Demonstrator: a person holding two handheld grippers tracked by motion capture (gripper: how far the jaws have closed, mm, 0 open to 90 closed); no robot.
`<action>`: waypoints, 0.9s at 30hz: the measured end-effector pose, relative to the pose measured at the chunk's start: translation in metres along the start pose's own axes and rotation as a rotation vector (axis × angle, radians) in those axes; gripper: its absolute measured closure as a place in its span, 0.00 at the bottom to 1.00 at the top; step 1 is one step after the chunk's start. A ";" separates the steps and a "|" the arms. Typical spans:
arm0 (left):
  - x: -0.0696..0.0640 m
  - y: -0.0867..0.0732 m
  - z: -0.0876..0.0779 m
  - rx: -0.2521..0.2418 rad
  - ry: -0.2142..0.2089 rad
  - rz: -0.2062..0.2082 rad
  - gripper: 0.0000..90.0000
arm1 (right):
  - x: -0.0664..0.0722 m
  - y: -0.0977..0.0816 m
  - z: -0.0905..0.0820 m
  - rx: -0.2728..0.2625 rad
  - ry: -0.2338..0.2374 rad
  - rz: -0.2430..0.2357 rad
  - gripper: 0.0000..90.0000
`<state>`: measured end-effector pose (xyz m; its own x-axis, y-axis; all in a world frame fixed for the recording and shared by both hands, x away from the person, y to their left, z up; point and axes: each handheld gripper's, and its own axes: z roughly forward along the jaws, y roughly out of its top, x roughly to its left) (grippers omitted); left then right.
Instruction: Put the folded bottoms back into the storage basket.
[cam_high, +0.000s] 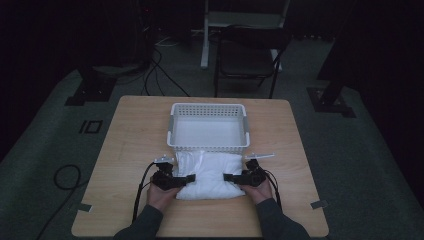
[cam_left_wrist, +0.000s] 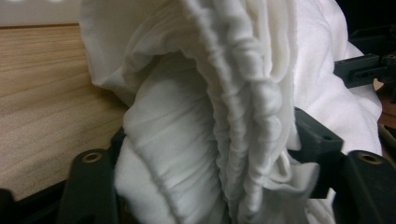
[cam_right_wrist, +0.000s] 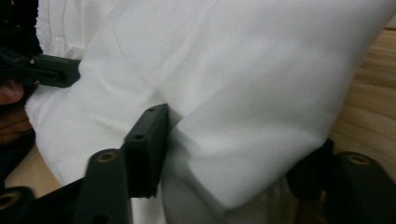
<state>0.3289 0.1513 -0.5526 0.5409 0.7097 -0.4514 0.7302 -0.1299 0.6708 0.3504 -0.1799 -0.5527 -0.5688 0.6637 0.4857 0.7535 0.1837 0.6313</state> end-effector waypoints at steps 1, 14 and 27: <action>-0.001 0.000 -0.001 -0.003 0.007 0.009 0.42 | 0.001 0.000 0.000 -0.004 -0.005 -0.009 0.50; -0.023 0.001 -0.007 -0.028 0.109 0.117 0.57 | 0.018 -0.002 -0.008 -0.052 -0.076 -0.108 0.69; -0.031 -0.001 -0.015 -0.046 0.116 0.132 0.59 | 0.028 -0.005 -0.014 -0.068 -0.111 -0.166 0.71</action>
<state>0.3050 0.1397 -0.5306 0.5772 0.7640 -0.2884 0.6343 -0.1971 0.7475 0.3257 -0.1723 -0.5337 -0.6408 0.7046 0.3047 0.6261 0.2501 0.7385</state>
